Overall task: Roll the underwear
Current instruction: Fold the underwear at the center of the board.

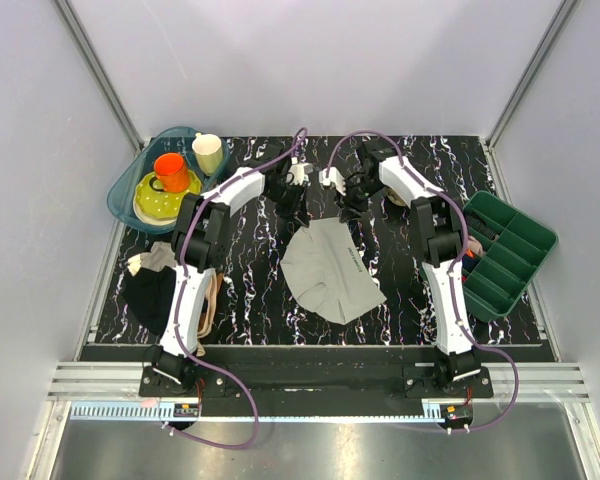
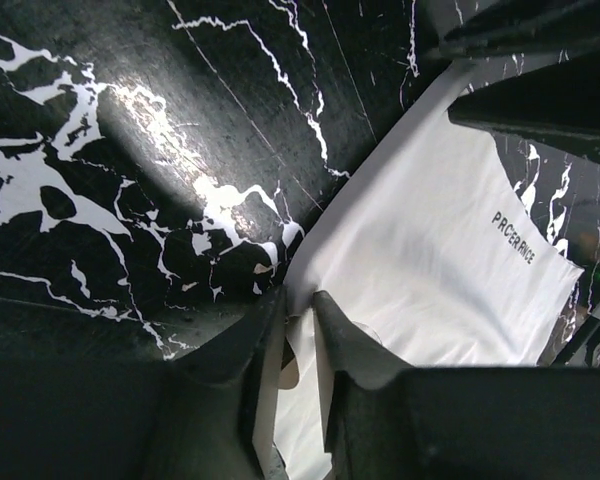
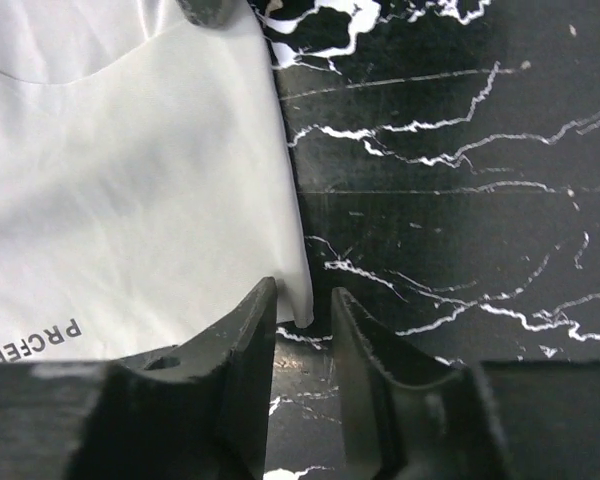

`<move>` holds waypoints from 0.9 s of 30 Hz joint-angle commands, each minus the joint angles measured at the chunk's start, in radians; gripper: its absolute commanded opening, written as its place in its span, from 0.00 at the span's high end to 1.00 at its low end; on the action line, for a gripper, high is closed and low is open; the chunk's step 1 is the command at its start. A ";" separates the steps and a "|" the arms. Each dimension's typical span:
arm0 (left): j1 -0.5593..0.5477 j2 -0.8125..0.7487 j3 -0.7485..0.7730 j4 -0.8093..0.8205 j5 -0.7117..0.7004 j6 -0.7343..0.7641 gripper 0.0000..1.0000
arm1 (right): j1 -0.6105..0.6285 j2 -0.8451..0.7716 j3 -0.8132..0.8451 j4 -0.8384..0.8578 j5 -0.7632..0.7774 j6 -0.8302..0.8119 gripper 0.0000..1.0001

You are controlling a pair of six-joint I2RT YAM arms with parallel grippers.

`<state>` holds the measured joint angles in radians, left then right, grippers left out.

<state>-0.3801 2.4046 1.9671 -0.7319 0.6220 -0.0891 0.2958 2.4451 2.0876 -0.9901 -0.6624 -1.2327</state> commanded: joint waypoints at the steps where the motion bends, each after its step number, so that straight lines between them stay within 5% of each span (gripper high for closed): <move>1: 0.006 0.022 0.045 0.006 0.012 -0.011 0.80 | 0.028 0.022 0.052 -0.076 -0.006 -0.051 0.69; 4: 0.010 0.022 0.056 0.015 0.015 -0.023 0.92 | 0.031 0.025 0.078 -0.111 -0.016 -0.063 0.85; 10: 0.023 0.001 0.070 0.038 0.015 -0.034 1.00 | 0.031 0.002 0.109 -0.098 -0.005 -0.036 0.98; 18: 0.024 -0.125 -0.005 0.088 0.021 -0.032 1.00 | 0.028 -0.083 0.071 -0.041 -0.023 0.019 1.00; 27: 0.009 -0.248 -0.154 0.121 0.085 -0.040 1.00 | 0.026 -0.259 -0.176 0.076 -0.034 0.030 1.00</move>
<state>-0.3626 2.2528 1.8629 -0.6586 0.6487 -0.1154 0.3199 2.3123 1.9778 -0.9779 -0.6716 -1.2190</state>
